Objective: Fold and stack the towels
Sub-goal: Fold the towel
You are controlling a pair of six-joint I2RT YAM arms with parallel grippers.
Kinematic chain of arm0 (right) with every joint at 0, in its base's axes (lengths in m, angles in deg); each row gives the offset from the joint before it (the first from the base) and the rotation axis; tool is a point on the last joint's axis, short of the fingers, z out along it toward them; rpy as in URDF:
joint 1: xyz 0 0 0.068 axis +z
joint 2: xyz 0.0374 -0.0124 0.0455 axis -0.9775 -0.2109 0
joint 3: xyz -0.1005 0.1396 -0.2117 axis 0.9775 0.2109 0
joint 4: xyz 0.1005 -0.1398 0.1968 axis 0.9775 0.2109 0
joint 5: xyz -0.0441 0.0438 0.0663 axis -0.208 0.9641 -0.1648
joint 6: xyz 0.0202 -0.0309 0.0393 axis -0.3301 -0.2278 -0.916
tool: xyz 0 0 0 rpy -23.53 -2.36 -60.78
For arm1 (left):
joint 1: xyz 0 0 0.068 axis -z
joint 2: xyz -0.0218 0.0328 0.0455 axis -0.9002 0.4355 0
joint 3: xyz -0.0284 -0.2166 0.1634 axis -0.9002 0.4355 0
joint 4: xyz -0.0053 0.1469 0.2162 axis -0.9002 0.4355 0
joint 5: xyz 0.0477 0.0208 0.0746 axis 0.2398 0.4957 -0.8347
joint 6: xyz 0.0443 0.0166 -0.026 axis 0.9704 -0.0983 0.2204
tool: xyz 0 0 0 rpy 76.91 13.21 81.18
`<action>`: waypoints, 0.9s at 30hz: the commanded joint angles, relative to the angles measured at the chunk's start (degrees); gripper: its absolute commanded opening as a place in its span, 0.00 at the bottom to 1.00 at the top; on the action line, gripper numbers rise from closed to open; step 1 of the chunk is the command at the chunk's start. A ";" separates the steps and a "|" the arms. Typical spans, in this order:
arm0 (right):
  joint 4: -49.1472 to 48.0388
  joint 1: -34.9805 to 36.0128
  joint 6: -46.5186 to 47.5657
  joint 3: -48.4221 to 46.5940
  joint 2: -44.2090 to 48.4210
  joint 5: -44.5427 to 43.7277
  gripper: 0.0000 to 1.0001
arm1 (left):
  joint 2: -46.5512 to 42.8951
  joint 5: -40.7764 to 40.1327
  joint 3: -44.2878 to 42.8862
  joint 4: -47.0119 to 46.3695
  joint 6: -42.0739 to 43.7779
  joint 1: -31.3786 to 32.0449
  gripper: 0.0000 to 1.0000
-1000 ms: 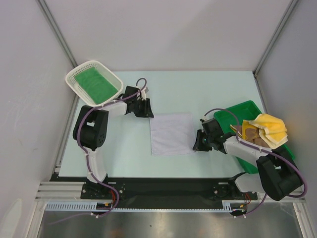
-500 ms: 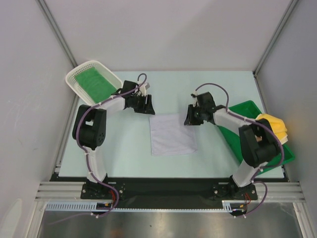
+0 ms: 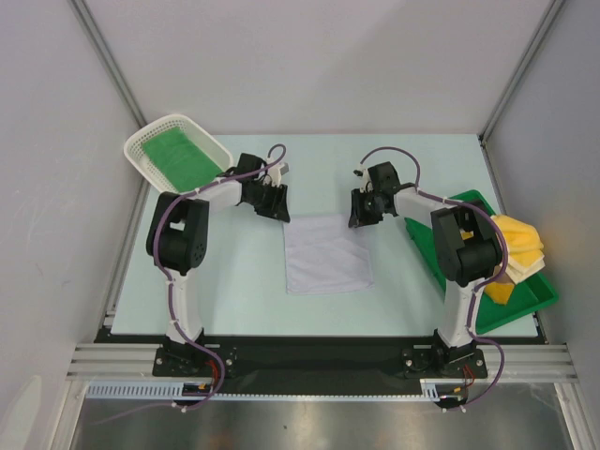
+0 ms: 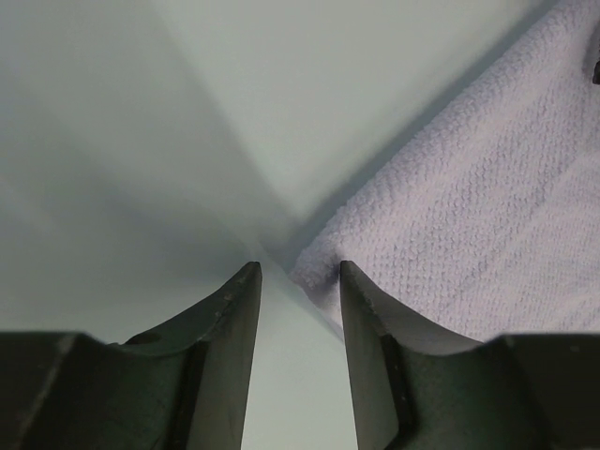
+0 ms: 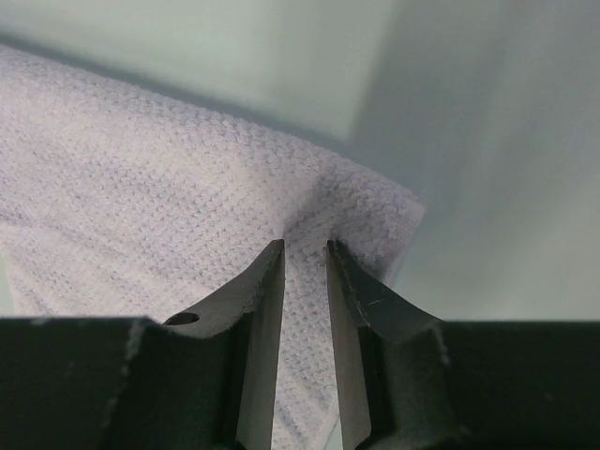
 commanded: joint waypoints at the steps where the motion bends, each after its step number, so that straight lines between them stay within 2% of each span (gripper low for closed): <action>1: 1.72 -0.46 3.76 -2.52 -1.56 0.69 0.31 | 1.65 0.16 -3.05 1.05 3.75 -0.08 0.44; 4: 3.48 -0.63 5.26 -3.84 -2.62 0.35 0.31 | 2.35 1.57 -4.20 1.49 4.63 -0.08 0.41; 6: 4.10 -0.81 5.78 -4.28 -2.45 -0.01 0.33 | 2.62 1.66 -4.99 2.02 5.41 0.10 0.35; 11: 6.38 -1.95 8.07 -7.26 -2.27 -0.01 0.41 | 4.20 1.66 -7.45 4.30 6.47 0.10 0.27; 15: 7.96 -3.36 12.19 -10.52 -2.80 5.42 0.44 | 4.81 2.45 -8.42 5.10 7.26 0.10 0.13; 18: 10.86 -3.71 15.80 -13.94 -5.42 5.62 0.49 | 5.52 2.28 -9.73 6.06 8.05 0.10 0.01; 22: 16.31 -5.12 19.05 -19.39 -9.65 9.03 0.52 | 7.01 1.92 -12.45 7.47 8.76 0.10 0.00; 27: 21.67 -5.91 25.20 -24.49 -13.52 15.63 0.50 | 9.03 1.40 -16.23 9.31 9.55 0.10 0.00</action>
